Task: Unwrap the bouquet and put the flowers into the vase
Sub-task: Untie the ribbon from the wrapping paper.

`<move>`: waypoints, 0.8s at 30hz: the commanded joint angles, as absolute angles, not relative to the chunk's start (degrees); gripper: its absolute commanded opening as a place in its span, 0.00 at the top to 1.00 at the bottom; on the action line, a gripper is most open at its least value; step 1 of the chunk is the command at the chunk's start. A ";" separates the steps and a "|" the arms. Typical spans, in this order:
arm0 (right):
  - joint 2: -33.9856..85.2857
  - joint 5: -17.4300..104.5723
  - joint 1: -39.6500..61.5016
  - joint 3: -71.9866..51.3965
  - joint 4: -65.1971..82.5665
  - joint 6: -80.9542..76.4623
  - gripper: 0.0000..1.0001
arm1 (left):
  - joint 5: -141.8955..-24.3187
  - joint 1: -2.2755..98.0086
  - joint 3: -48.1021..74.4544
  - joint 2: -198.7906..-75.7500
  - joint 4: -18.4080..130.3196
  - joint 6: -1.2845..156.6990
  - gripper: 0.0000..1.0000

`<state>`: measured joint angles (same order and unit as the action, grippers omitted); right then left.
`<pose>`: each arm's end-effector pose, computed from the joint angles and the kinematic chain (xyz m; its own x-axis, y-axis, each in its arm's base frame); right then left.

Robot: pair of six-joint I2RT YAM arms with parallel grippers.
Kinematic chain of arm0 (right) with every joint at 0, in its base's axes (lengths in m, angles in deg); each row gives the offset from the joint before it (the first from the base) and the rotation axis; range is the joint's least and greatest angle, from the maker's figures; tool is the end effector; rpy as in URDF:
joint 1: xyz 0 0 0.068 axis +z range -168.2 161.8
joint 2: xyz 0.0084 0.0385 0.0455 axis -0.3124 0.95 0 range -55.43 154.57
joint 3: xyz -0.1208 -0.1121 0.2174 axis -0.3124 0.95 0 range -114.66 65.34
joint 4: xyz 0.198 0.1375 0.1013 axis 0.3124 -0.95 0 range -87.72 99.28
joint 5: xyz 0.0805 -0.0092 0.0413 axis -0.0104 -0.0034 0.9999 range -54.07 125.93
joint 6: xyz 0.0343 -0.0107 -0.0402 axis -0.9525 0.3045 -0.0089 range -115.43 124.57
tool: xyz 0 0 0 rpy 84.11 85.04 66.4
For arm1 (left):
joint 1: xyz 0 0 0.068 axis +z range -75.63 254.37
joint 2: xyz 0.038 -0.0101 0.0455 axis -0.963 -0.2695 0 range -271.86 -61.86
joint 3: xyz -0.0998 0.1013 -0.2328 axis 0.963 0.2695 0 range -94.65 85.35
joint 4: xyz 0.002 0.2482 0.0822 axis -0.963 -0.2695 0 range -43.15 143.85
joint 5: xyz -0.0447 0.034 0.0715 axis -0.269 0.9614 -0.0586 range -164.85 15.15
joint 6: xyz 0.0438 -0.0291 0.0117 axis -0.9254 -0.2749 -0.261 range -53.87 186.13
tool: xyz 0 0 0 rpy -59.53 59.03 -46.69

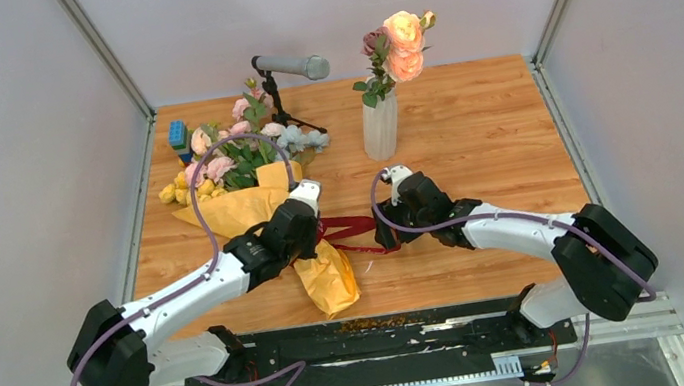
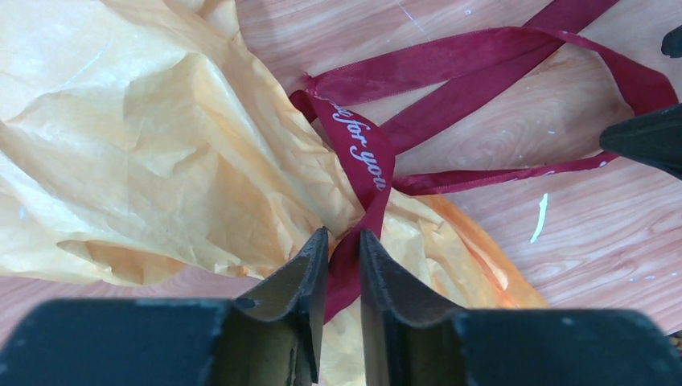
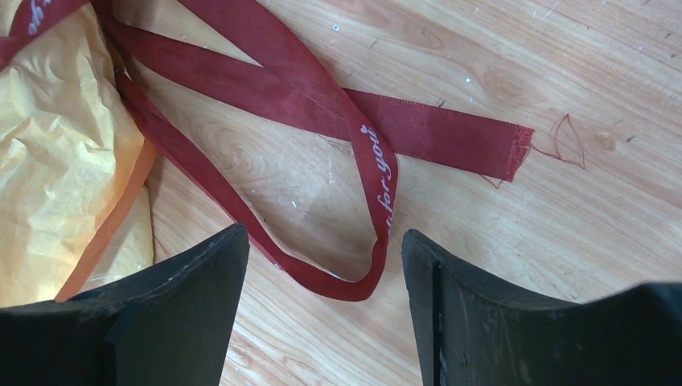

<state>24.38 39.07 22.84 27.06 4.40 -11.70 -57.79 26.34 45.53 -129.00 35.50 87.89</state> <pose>0.2039 0.1802 0.1764 -0.7161 -0.2526 -0.6507 -0.5037 0.8324 0.2312 0.1670 -0.1701 0.2204 -0.6570 0.2003 -0.7267 0.3554 0.9325 -0.0643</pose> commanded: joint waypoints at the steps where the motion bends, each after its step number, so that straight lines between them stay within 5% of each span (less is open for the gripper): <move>1: 25.45 39.82 22.56 25.07 7.43 -11.21 0.29 | -55.76 25.94 45.12 -127.03 36.97 89.01 0.78; 7: 25.65 40.90 22.57 24.65 7.95 -11.92 0.30 | -54.61 25.94 47.92 -122.08 36.72 92.20 1.00; 15: 24.63 42.48 22.66 25.05 8.75 -14.34 0.31 | -50.21 28.23 53.69 -112.91 31.40 99.75 1.00; 24: 24.24 42.44 23.09 25.34 10.54 -16.07 0.31 | -54.47 42.16 66.39 -94.09 26.59 115.10 1.00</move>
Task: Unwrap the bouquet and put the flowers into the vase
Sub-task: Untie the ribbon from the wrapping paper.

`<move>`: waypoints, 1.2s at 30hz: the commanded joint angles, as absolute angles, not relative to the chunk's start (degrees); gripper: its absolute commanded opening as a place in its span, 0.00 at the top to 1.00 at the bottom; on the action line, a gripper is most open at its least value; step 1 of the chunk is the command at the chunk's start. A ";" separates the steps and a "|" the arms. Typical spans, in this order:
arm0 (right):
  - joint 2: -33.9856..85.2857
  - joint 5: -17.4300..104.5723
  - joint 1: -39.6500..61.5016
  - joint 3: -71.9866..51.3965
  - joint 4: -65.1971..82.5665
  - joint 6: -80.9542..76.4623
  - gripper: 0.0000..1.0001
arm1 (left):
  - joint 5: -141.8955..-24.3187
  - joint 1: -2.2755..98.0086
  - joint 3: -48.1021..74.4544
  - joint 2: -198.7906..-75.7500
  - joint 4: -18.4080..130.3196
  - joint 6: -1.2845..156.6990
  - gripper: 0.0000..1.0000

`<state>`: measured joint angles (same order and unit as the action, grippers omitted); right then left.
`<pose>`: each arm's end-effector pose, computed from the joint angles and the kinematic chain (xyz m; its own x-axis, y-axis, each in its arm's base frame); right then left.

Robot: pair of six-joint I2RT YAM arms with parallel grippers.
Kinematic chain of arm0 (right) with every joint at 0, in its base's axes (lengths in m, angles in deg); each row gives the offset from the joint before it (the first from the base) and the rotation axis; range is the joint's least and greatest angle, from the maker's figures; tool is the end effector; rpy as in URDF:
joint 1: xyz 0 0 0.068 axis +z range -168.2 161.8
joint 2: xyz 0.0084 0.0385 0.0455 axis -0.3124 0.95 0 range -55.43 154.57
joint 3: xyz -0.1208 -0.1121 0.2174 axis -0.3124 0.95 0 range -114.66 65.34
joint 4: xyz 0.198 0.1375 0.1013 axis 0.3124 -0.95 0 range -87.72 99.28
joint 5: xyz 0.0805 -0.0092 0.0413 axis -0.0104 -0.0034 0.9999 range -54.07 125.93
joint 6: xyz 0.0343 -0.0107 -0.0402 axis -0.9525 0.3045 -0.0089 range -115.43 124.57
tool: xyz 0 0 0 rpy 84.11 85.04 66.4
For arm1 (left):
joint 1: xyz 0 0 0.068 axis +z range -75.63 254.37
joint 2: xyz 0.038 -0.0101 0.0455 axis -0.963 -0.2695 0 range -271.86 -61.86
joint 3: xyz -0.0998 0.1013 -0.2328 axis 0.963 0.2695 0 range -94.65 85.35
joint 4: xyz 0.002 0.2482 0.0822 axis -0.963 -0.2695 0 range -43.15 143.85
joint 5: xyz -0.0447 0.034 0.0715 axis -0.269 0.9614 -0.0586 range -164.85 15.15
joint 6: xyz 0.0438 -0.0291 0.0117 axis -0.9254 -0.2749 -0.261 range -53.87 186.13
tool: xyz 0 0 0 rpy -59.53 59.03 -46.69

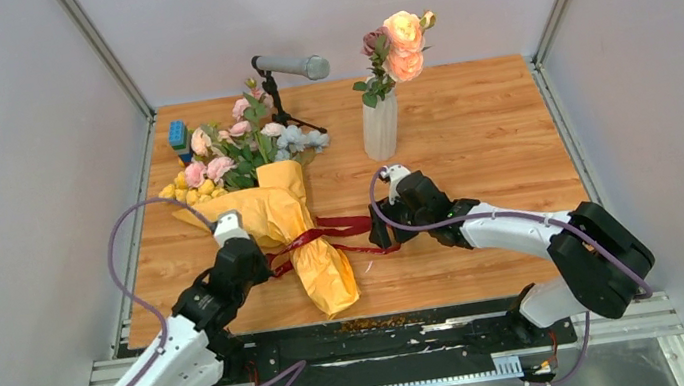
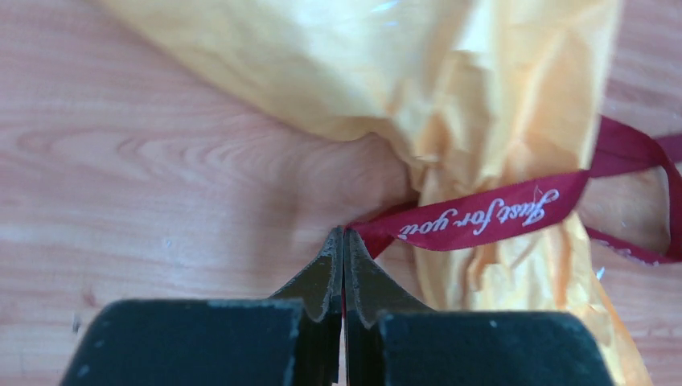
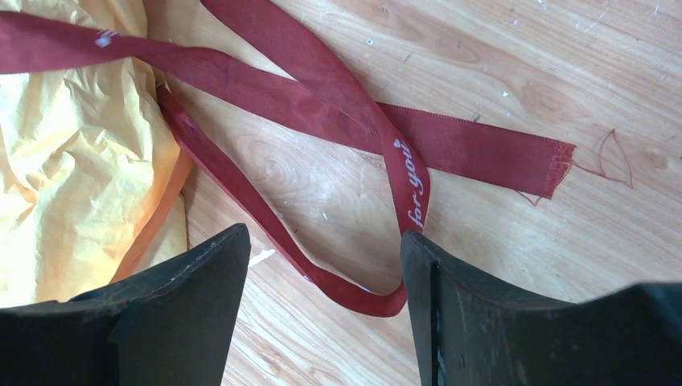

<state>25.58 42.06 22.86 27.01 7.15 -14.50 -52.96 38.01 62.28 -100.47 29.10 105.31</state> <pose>0.2065 0.1850 0.1751 -0.7343 -0.2089 -0.6459 -0.4977 0.8128 0.3028 0.1266 -0.0768 0.2012 -0.6066 -0.2815 -0.7435 -0.0801 0.9521 -0.2951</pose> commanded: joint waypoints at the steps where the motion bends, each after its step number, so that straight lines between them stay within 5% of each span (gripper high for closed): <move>1: 24.20 42.25 23.11 25.43 10.44 -16.20 0.31 | -55.03 42.93 67.74 -92.13 26.36 116.53 1.00; 9: 22.66 34.48 23.18 26.19 6.06 -17.32 0.30 | -54.62 45.69 74.05 -80.60 23.22 125.41 1.00; 13: 22.18 31.53 23.11 26.49 4.30 -16.28 0.30 | -54.02 45.71 73.68 -77.55 22.17 126.51 0.83; 15: 22.42 31.40 23.07 26.49 4.01 -15.66 0.30 | -53.34 45.72 71.80 -77.21 20.94 124.79 0.62; 19: 24.11 30.73 23.11 25.95 4.12 -14.46 0.31 | -51.69 45.71 65.86 -79.04 18.51 119.63 0.39; 22: 25.93 31.12 23.13 25.17 5.37 -13.17 0.34 | -50.43 45.71 60.32 -82.35 16.83 115.08 0.29; 34: 39.10 32.49 23.20 14.27 8.53 -7.02 0.51 | -62.25 44.62 44.87 -104.33 25.12 94.16 0.21; 36: 40.77 32.67 23.20 12.85 8.10 -6.70 0.59 | -62.95 42.25 44.40 -106.44 28.10 92.34 0.21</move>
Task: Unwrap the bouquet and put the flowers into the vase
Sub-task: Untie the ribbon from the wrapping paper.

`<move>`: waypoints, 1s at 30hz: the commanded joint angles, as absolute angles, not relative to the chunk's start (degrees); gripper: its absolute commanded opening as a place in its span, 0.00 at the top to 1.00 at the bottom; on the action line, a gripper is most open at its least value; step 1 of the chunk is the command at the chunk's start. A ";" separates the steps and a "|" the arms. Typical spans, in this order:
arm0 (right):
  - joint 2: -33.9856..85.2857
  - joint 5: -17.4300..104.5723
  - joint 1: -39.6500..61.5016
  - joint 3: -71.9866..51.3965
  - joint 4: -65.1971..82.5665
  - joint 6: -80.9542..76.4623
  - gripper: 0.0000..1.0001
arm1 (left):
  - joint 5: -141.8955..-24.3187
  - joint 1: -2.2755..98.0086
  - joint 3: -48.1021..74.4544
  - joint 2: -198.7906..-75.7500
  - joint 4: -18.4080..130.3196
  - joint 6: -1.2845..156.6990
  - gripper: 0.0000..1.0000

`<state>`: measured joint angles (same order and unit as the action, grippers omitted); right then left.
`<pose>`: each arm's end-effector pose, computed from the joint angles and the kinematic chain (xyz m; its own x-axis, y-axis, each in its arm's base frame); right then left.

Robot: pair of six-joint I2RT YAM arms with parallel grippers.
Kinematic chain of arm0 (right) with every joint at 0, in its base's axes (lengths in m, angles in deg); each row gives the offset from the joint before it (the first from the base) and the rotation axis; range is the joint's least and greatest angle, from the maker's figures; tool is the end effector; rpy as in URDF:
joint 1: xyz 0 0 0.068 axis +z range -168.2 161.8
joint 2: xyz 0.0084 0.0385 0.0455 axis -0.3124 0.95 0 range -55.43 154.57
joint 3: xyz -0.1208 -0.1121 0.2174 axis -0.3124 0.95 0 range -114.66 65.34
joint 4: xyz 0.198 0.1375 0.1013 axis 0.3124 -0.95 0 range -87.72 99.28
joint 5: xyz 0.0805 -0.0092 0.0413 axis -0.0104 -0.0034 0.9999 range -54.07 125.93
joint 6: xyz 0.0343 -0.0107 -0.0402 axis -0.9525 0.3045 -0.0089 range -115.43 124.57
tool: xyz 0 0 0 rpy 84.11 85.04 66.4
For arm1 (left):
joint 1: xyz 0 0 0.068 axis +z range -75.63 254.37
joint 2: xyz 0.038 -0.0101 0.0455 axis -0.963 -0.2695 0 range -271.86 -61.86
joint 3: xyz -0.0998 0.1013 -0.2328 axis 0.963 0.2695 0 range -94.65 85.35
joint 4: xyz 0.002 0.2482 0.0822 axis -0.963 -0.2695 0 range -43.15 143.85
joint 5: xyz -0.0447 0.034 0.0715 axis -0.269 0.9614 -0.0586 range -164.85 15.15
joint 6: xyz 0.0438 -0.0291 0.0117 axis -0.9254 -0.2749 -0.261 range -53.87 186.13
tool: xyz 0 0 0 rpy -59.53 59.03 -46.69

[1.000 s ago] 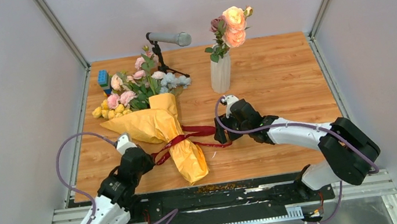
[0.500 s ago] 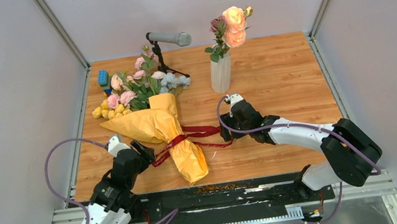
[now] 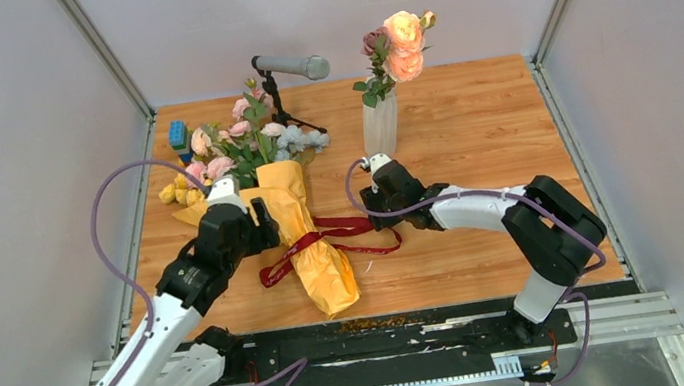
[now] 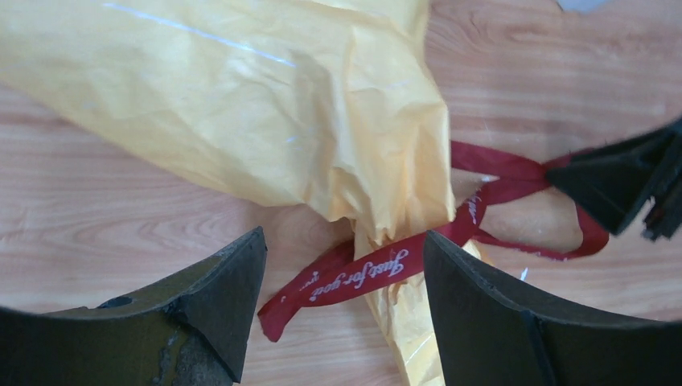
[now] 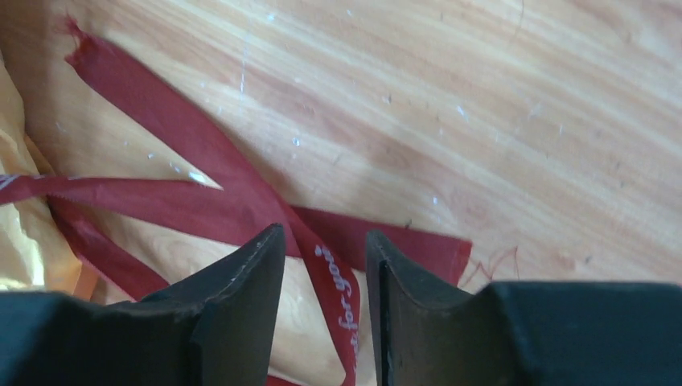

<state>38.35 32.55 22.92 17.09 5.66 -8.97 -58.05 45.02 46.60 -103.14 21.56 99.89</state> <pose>0.2451 0.2113 0.1612 -0.7009 -0.3017 -0.6463 -0.4767 0.8722 0.1097 0.1425 -0.0684 0.2751 -0.5597 -0.2958 -0.7742 -0.0584 0.9459 -0.3191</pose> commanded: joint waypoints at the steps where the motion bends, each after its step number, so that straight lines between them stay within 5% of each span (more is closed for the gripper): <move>1: 41.55 32.61 23.24 12.28 7.51 -6.62 0.66 | -63.02 40.72 43.77 -107.69 29.70 90.91 0.21; 6: 39.63 31.01 23.20 13.29 6.69 -7.59 1.00 | -65.17 33.25 40.44 -115.94 34.17 85.86 0.21; 20: 14.86 11.86 19.13 26.37 -5.60 -18.92 1.00 | -66.96 22.18 33.17 -141.35 46.29 74.13 0.18; 30: 5.14 10.43 18.36 32.23 -8.45 -21.70 1.00 | -58.30 20.31 26.13 -156.55 41.97 70.41 0.22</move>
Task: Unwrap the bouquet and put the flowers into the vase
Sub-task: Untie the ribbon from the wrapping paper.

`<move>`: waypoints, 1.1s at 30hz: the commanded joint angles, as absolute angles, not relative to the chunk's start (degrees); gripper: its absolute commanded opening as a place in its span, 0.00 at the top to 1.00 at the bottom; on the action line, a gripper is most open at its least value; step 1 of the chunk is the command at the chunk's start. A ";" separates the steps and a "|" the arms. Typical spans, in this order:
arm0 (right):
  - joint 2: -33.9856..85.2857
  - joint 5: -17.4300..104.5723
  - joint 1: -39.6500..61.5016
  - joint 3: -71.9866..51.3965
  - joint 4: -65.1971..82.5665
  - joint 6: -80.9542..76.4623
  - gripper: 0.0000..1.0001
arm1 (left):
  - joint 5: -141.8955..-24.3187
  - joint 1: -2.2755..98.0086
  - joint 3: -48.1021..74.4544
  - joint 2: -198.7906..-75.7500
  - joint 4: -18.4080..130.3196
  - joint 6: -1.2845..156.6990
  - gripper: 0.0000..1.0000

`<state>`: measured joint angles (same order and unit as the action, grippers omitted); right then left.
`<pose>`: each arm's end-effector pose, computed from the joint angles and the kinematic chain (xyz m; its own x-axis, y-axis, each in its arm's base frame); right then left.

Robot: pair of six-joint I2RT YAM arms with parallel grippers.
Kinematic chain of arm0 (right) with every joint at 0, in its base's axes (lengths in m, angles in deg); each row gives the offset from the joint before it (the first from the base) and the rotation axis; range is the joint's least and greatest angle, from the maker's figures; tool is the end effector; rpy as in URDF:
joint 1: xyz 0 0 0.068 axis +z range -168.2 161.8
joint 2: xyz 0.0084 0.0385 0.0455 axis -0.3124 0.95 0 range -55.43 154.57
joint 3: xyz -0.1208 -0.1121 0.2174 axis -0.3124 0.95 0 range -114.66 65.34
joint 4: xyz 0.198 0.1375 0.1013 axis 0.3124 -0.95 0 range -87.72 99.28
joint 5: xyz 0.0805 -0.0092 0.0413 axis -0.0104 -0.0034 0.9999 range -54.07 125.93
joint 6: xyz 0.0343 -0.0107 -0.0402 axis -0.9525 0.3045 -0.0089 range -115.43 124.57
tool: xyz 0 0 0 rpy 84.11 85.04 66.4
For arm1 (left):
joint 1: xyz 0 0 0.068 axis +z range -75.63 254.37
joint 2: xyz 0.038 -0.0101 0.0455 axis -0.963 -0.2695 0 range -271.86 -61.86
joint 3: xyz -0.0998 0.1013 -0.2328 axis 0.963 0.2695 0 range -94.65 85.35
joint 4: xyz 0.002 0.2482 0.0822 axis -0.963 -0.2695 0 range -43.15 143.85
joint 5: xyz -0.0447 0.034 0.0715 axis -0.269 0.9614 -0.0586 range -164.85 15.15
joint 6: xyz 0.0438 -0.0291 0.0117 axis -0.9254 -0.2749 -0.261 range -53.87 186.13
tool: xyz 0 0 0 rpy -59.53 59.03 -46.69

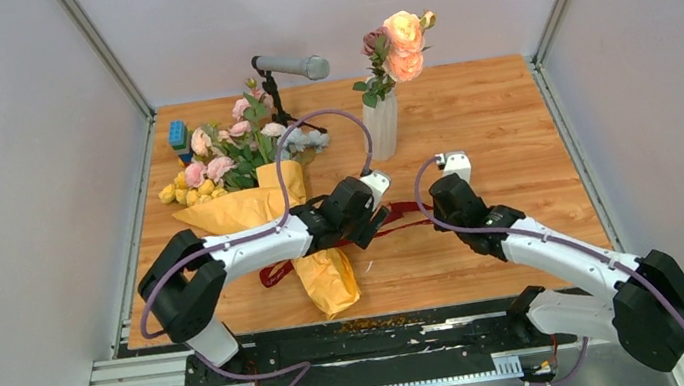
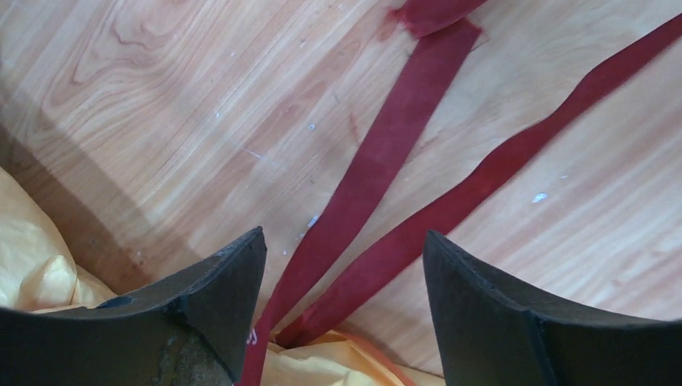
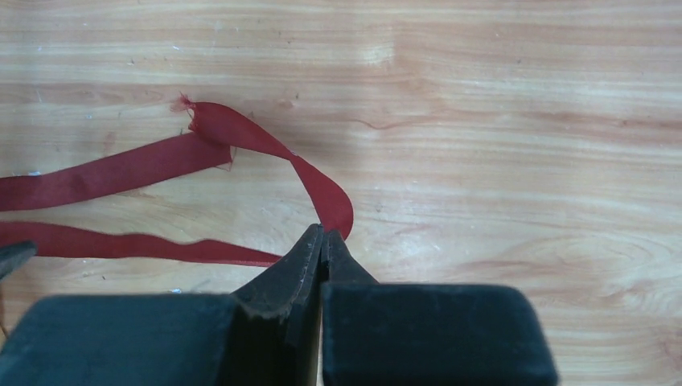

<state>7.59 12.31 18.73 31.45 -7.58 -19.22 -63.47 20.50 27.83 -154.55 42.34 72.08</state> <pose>0.1824 0.1194 0.2052 -0.6584 -0.0326 -0.7520 -0.0683 0.9975 0.0165 0.2073 -0.2720 0.2060 -0.5006 0.5131 -0.6972 0.6637 0.7446 0.0715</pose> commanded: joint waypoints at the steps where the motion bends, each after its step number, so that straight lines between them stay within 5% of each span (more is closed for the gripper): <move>1: 4.79 10.63 18.36 32.47 -8.49 -21.82 1.00 | -57.63 20.31 26.23 -157.21 42.13 71.04 0.26; 24: 2.22 12.73 18.36 35.90 -8.47 -22.85 1.00 | -52.24 20.31 30.85 -159.72 41.74 79.45 0.52; 26: 2.22 12.68 18.36 35.90 -8.49 -22.85 1.00 | -52.68 20.32 30.87 -160.06 41.32 79.73 0.59; 31: 2.01 12.56 18.36 36.42 -8.58 -23.07 1.00 | -53.45 20.31 31.56 -158.63 41.02 80.81 0.97; 33: 1.82 12.57 18.36 36.56 -8.61 -23.18 1.00 | -53.17 20.34 32.01 -156.96 41.19 81.33 1.00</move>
